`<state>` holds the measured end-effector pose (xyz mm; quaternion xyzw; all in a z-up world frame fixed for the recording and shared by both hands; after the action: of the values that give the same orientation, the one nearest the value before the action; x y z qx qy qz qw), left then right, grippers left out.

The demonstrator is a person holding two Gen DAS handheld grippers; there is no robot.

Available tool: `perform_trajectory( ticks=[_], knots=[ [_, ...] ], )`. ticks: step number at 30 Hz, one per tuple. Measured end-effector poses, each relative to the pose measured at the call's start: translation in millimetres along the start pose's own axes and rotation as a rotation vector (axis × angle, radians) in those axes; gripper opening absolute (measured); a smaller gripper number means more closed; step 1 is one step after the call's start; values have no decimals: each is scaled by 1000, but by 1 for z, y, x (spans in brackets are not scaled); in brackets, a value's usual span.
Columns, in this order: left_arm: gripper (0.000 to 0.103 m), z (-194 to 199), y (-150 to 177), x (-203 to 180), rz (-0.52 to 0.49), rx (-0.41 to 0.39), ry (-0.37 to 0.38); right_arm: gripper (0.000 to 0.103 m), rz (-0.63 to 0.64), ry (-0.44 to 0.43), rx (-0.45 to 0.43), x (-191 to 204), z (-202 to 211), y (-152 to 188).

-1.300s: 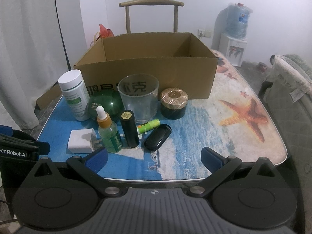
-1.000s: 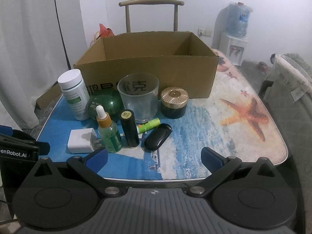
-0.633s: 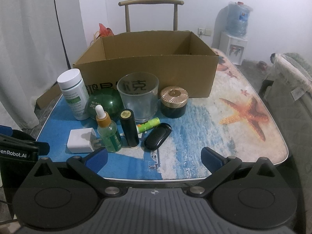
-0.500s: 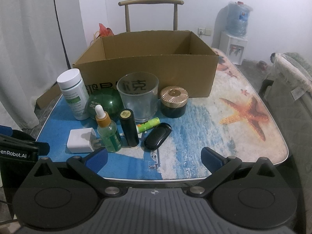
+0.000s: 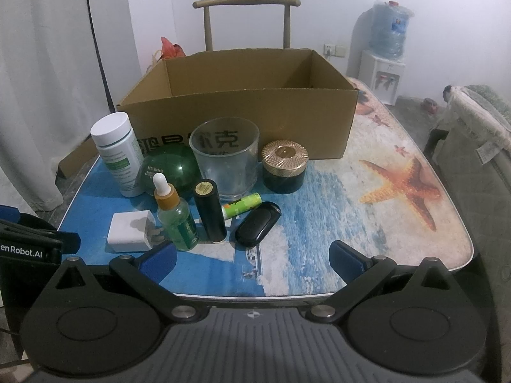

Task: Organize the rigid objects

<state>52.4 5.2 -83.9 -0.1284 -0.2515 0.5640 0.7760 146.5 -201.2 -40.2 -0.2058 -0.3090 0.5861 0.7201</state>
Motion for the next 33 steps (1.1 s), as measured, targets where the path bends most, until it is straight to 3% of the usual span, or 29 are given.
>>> perform_trajectory(
  ticks=[6,14,23,30,33],
  knots=[
    [102,0,-2,2,-6,-27,9,103,-10,7,-8,-3,-4,-4],
    [102,1,-20,-2,-34,-186,90,103,-50,-16,-136,-24,7,-24],
    [102,12,-34,-17,-20,-407,271,103,-28,-130,-265,-22,26,-39],
    [102,17,-37,-45,-176,-467,253,102,-58,-309,-303,-5,44,-50],
    [99,18,-38,-59,-240,-492,261,90,-17,-346,-289,10,45,-51]
  ],
)
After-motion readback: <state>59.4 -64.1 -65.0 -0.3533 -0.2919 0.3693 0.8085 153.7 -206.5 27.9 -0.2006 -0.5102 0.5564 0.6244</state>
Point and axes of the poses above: each gripper's, at about its wrist camera, not at the fingertips, and z roughly against the way its jaws point, x to its left, y to its underside, the point moved 10 cm from there along -z, roughly the way its jaws point, and after that the axes turned 14 degrees about -z, right-handed, at the moved point
